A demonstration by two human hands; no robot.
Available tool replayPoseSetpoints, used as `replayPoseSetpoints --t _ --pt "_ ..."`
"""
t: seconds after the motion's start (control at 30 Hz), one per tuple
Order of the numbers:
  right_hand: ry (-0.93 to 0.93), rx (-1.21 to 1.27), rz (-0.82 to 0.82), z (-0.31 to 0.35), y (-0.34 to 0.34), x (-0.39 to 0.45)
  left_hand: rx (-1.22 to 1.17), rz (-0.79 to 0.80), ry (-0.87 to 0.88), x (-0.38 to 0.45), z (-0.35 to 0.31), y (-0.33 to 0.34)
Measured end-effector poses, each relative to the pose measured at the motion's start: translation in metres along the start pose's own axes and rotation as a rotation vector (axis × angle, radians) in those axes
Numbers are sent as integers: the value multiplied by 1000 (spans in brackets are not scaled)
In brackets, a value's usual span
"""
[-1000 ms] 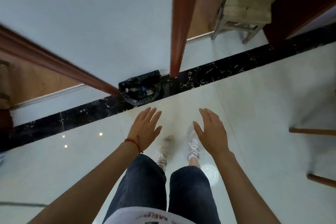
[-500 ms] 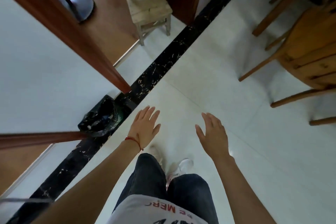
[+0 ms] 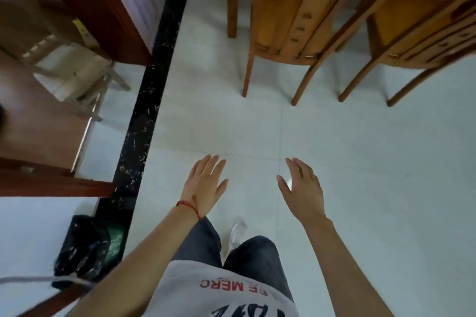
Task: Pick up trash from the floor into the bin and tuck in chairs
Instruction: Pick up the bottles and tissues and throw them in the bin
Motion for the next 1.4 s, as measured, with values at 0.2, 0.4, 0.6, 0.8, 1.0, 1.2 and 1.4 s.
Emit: replayPoseSetpoints --t 0.2,0.4,0.6,0.8,1.0,1.2,1.4 --pt "236 152 -114 -63 -14 -42 115 126 238 46 -76 6" --pt "504 258 -224 -105 -15 -92 235 244 493 78 -140 10" --pt "746 378 -350 -130 -10 -145 300 280 749 90 -208 13" --pt "944 468 -474 -144 4 -199 360 317 968 79 -267 35" --pt "1080 537 -544 -168 18 -243 427 364 1126 62 -328 68" --pt "1134 560 -567 -217 14 -268 463 367 1195 62 -393 95" --pt "1127 570 -594 -304 -15 -294 450 362 1200 73 -493 122"
Point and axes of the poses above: each hand's wrist, its own x-axis towards the middle knuckle, its own y-axis out of the palm, z = x × y, the point moved 9 cm from there along x, towards the middle knuckle, and after that the axes turned 12 degrees about z, right-handed, at the moved point
